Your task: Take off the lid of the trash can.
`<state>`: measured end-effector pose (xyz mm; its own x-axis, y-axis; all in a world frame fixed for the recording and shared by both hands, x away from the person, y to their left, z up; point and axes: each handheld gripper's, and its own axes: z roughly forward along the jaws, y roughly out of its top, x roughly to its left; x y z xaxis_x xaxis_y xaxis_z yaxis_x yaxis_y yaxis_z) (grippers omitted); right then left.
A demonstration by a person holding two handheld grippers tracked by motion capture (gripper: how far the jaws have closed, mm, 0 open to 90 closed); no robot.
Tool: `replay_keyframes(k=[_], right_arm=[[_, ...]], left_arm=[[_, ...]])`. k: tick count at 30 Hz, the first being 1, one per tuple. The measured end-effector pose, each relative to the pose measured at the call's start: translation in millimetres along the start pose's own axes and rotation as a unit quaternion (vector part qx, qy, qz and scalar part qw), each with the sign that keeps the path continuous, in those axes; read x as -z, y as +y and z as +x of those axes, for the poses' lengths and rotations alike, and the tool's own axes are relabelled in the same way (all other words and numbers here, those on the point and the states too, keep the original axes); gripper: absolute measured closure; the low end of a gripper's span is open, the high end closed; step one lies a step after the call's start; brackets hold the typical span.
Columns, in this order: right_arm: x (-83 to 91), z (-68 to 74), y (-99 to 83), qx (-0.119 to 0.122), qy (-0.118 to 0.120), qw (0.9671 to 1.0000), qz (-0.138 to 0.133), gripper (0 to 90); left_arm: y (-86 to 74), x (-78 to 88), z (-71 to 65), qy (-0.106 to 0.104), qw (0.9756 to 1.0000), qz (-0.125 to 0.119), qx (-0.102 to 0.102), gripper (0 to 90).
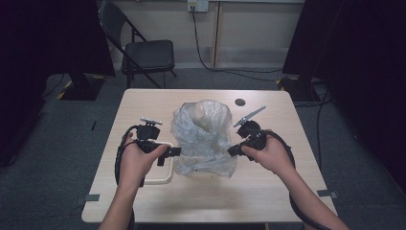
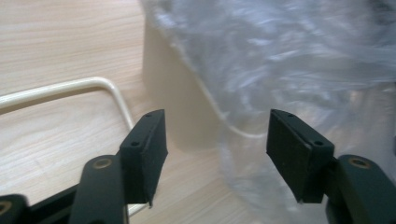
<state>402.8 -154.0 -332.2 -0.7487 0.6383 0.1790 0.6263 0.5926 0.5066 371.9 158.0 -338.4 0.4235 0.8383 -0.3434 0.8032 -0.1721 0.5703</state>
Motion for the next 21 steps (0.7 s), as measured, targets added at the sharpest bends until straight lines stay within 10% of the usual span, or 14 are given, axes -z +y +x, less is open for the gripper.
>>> replay_keyframes(k=[11,15,21], right_arm=[[-11.6,-5.1,-14.8,-0.003,0.011,0.9998,0.018,84.4],[-19.5,-5.6,-18.5,-0.004,0.012,0.9997,0.021,85.1],[-32.4,-8.8,-23.6,-0.011,0.013,0.9997,0.016,85.7]], left_arm=[[-9.9,-15.9,6.2,-0.055,0.998,0.03,0.001,66.7],[-12.4,-19.0,5.9,-0.043,0.9978,0.048,-0.016,85.3],[-18.9,-30.8,13.7,-0.027,0.9981,0.052,-0.018,90.0]])
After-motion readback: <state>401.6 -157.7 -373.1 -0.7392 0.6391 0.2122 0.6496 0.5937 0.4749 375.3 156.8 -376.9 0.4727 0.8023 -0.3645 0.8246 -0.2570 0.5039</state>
